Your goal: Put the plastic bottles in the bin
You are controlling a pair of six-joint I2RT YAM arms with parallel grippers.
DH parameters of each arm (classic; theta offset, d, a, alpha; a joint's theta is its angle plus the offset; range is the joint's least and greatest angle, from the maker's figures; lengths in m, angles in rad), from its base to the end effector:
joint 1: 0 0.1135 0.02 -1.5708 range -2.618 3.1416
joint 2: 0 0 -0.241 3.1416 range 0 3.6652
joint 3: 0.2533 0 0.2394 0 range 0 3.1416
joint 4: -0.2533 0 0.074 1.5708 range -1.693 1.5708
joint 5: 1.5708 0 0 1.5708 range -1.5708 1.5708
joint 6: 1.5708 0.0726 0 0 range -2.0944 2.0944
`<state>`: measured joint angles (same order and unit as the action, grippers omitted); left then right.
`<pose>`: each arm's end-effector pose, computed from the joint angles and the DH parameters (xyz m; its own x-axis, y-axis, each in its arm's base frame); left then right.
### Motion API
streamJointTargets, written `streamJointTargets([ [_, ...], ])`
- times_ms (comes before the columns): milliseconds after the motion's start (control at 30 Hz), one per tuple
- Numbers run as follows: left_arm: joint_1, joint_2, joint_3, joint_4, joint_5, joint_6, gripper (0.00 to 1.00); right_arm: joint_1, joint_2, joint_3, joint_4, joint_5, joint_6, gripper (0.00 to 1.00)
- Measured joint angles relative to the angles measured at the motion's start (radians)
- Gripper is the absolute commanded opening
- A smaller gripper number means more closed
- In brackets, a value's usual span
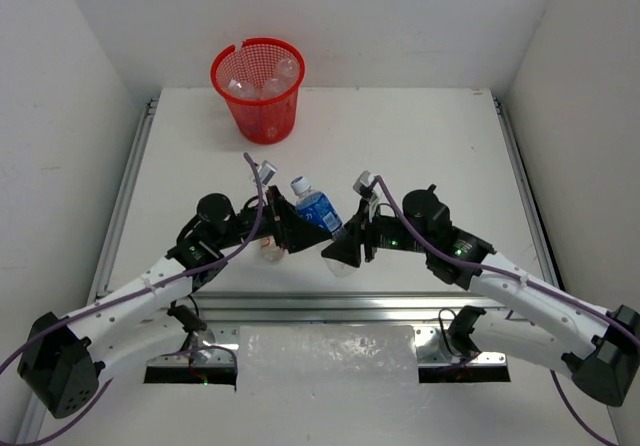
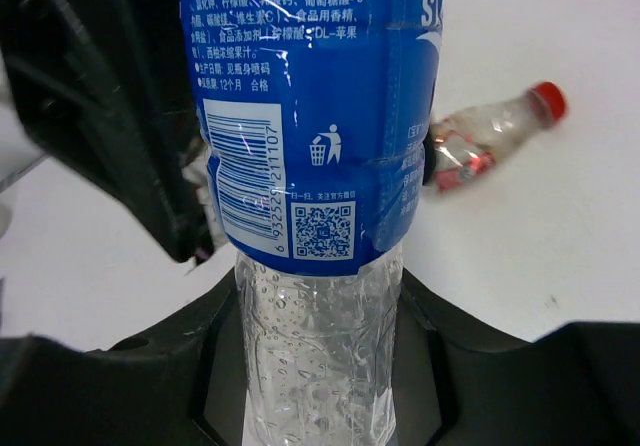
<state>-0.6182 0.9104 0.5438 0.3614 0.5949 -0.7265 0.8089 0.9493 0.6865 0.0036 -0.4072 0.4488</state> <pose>0.1754 -0.1747 0.2761 -0.6254 -0.2303 -0.7456 0.6974 0.2637 -0.6664 0.1552 0.2044 0.2711 -0.5623 -0.0122 -0.8268 -0.7599 0.4020 0.5109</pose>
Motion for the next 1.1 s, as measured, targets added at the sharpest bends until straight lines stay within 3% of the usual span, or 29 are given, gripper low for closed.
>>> streamJointTargets([
  [67,-0.014,0.02,0.009,0.048,-0.01,-0.016,0.76,0.0,-0.003,0.0,0.01,-0.051,-0.005,0.11],
  [100,-0.02,0.032,0.018,0.07,-0.011,-0.019,0.55,0.0,-0.003,0.0,0.01,-0.067,-0.007,0.13],
  [133,-0.025,0.045,0.031,0.085,-0.011,-0.029,0.17,0.0,-0.002,0.0,0.009,-0.074,-0.009,0.14],
  [200,-0.031,0.066,0.056,0.089,-0.006,-0.011,0.0,-0.008,-0.005,0.002,0.006,-0.068,-0.01,0.35],
  [233,-0.031,0.076,0.071,0.084,-0.006,-0.003,0.0,-0.009,-0.007,0.005,0.005,-0.061,-0.01,0.6],
  [267,-0.031,0.079,0.089,0.06,-0.01,0.006,0.0,-0.01,-0.014,0.006,0.003,-0.051,-0.006,0.98],
  [333,-0.034,0.08,0.143,-0.005,-0.047,0.024,0.0,-0.006,-0.036,0.006,-0.01,0.002,-0.017,0.99],
  [400,-0.04,0.08,0.247,-0.124,-0.175,0.06,0.0,0.003,-0.073,0.006,-0.063,0.13,-0.015,0.99],
  [467,-0.04,0.114,0.424,-0.291,-0.409,0.103,0.0,0.005,-0.12,0.002,-0.131,0.311,0.015,0.99],
  [567,-0.011,0.218,0.688,-0.407,-0.789,0.202,0.0,0.002,-0.209,-0.036,-0.249,0.583,0.101,0.99],
  [600,0.014,0.261,0.761,-0.407,-0.907,0.246,0.0,-0.002,-0.249,-0.065,-0.27,0.633,0.125,0.99],
  [700,0.182,0.431,0.924,-0.377,-1.049,0.333,0.0,-0.002,-0.379,-0.181,-0.331,0.701,0.182,0.99],
  [767,0.293,0.567,1.04,-0.428,-1.072,0.361,0.0,-0.002,-0.417,-0.213,-0.359,0.704,0.203,0.99],
  [867,0.402,0.891,1.393,-0.435,-1.051,0.413,0.0,-0.002,-0.448,-0.223,-0.417,0.698,0.23,0.99],
  [967,0.478,1.218,1.726,-0.465,-0.984,0.471,0.06,-0.002,-0.469,-0.225,-0.438,0.683,0.245,0.99],
  [1067,0.517,1.379,1.821,-0.478,-0.911,0.494,0.34,-0.002,-0.472,-0.23,-0.453,0.668,0.254,0.99],
  [1100,0.523,1.4,1.815,-0.478,-0.894,0.497,0.54,-0.002,-0.47,-0.235,-0.455,0.665,0.256,0.99],
])
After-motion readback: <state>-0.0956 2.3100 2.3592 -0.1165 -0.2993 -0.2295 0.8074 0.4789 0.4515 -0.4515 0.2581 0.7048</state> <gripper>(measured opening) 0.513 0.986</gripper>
